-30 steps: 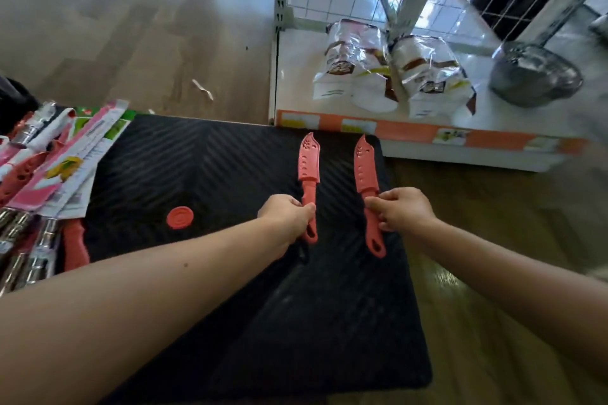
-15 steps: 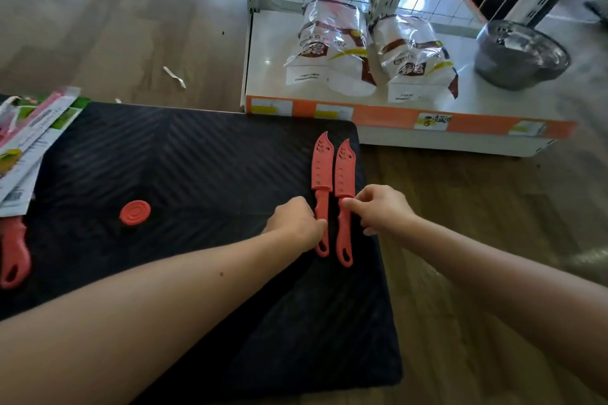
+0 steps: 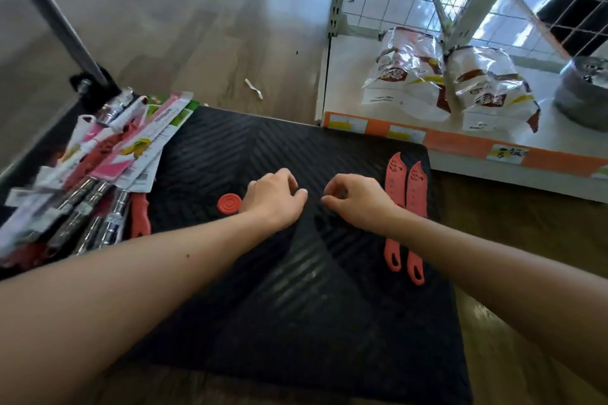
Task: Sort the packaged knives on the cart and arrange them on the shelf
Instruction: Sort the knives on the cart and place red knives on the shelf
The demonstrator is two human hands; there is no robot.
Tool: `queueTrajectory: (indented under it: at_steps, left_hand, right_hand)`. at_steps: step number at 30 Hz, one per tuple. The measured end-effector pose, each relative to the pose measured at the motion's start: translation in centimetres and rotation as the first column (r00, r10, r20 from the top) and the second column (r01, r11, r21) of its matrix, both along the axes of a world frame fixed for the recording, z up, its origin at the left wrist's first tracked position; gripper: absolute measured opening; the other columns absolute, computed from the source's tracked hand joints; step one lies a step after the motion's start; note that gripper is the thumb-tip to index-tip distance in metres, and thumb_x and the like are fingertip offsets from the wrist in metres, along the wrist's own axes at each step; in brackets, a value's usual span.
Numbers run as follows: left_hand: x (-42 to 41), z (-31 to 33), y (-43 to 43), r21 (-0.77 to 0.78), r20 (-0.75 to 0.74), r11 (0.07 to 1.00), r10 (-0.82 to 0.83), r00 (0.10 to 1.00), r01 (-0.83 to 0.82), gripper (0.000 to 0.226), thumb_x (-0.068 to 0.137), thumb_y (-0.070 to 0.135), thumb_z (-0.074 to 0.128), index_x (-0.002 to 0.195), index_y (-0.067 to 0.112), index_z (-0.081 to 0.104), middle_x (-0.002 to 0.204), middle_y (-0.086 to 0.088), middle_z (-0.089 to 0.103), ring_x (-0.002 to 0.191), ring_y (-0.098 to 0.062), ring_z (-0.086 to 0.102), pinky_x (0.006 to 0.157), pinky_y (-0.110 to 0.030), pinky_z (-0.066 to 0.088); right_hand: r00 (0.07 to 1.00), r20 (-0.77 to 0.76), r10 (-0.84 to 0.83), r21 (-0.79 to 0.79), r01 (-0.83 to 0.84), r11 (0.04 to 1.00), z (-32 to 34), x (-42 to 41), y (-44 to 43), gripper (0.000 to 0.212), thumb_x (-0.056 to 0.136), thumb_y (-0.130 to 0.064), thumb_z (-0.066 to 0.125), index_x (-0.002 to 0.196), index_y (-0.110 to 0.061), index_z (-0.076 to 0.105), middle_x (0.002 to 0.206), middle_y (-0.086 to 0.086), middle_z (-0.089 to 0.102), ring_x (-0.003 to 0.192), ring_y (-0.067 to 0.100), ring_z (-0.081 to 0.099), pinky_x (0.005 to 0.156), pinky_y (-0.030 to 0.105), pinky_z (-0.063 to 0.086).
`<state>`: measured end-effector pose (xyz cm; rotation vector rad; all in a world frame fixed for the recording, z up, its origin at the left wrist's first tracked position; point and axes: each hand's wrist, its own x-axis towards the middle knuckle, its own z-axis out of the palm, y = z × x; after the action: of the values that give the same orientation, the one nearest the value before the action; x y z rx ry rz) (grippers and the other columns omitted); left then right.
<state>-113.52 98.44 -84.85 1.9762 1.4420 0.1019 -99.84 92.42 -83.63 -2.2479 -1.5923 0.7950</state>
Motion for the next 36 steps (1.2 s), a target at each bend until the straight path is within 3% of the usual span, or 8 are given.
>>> queueTrajectory:
  at_steps: [6, 14, 17, 20, 23, 27, 31, 36]
  left_hand:
    - [-7.8, 0.7, 3.6, 0.062, -0.049, 0.993, 0.102, 0.994, -0.099, 0.02, 0.087, 0.04, 0.052, 0.094, 0.022, 0.056, 0.109, -0.004, 0.063, 0.106, -0.027, 0.056, 0.09, -0.041, 0.048]
    - [-17.8, 1.7, 6.9, 0.174, -0.206, 0.973, 0.185, 0.961, -0.15, 0.025, 0.086, 0.033, 0.055, 0.103, 0.016, 0.058, 0.112, -0.009, 0.061, 0.104, -0.03, 0.056, 0.086, -0.038, 0.048]
    - [-20.7, 1.6, 7.5, 0.186, -0.303, 0.966, 0.23, 0.925, -0.18, 0.042, 0.083, 0.042, 0.059, 0.112, 0.013, 0.053, 0.119, -0.01, 0.056, 0.111, -0.031, 0.052, 0.09, -0.042, 0.047]
    - [-22.4, 1.2, 7.9, 0.188, -0.378, 0.96, 0.265, 0.887, -0.207, 0.056, 0.083, 0.048, 0.06, 0.125, 0.013, 0.047, 0.133, -0.01, 0.045, 0.125, -0.033, 0.04, 0.094, -0.045, 0.043]
    - [-23.2, 0.8, 8.3, 0.17, -0.39, 0.966, 0.248, 0.887, -0.195, 0.063, 0.082, 0.052, 0.06, 0.129, 0.014, 0.044, 0.137, -0.011, 0.041, 0.124, -0.033, 0.044, 0.095, -0.046, 0.045]
    - [-23.5, 0.3, 8.6, 0.194, -0.39, 0.965, 0.242, 0.888, -0.178, 0.057, 0.085, 0.05, 0.057, 0.127, 0.013, 0.046, 0.134, -0.011, 0.044, 0.118, -0.032, 0.05, 0.089, -0.043, 0.045]
    - [-23.9, -0.2, 8.7, 0.208, -0.366, 0.963, 0.241, 0.899, -0.174, 0.046, 0.087, 0.043, 0.057, 0.12, 0.01, 0.052, 0.128, -0.012, 0.05, 0.111, -0.033, 0.054, 0.084, -0.04, 0.045]
    - [-24.0, 0.1, 9.0, 0.181, -0.312, 0.961, 0.257, 0.914, -0.209, 0.037, 0.089, 0.037, 0.057, 0.113, 0.009, 0.056, 0.114, -0.011, 0.06, 0.102, -0.029, 0.058, 0.073, -0.035, 0.042]
  right_hand:
    - [0.983, 0.026, 0.179, -0.004, -0.179, 0.984, 0.7, -7.4, 4.7, 0.022, 0.089, -0.027, 0.059, 0.106, -0.013, 0.064, 0.107, 0.004, 0.065, 0.098, 0.018, 0.059, 0.085, 0.033, 0.049]
    - [0.964, -0.004, 0.266, -0.007, -0.266, 0.964, 0.4, -15.2, 10.0, 0.02, 0.089, -0.025, 0.059, 0.102, -0.011, 0.065, 0.111, 0.005, 0.066, 0.108, 0.02, 0.057, 0.084, 0.026, 0.042]
    - [0.975, -0.069, 0.212, -0.023, -0.213, 0.977, -0.2, -17.6, 11.1, 0.024, 0.09, -0.024, 0.058, 0.102, -0.006, 0.066, 0.11, 0.008, 0.067, 0.102, 0.02, 0.059, 0.082, 0.025, 0.044]
    - [0.974, -0.182, 0.139, -0.106, -0.16, 0.981, -1.3, -19.5, 11.4, 0.031, 0.09, -0.026, 0.058, 0.105, 0.001, 0.066, 0.095, 0.014, 0.069, 0.081, 0.022, 0.063, 0.085, 0.034, 0.055]
    - [0.965, -0.253, 0.07, -0.138, -0.107, 0.985, -2.3, -21.2, 11.6, 0.032, 0.088, -0.032, 0.062, 0.096, -0.001, 0.067, 0.084, 0.01, 0.066, 0.079, 0.022, 0.065, 0.083, 0.037, 0.057]
    - [0.958, -0.282, -0.04, -0.109, 0.01, 0.994, -3.0, -22.6, 12.3, 0.029, 0.086, -0.036, 0.061, 0.073, -0.01, 0.06, 0.083, 0.009, 0.066, 0.076, 0.021, 0.063, 0.083, 0.039, 0.057]
    - [0.919, -0.356, -0.169, -0.145, 0.125, 0.982, -3.5, -23.5, 13.0, 0.028, 0.086, -0.037, 0.06, 0.088, -0.01, 0.066, 0.088, 0.007, 0.065, 0.077, 0.021, 0.064, 0.083, 0.037, 0.057]
    - [0.866, -0.422, -0.269, -0.145, 0.229, 0.963, -4.2, -23.6, 13.2, 0.028, 0.09, -0.036, 0.058, 0.098, -0.009, 0.065, 0.076, 0.0, 0.06, 0.078, 0.018, 0.061, 0.086, 0.037, 0.056]
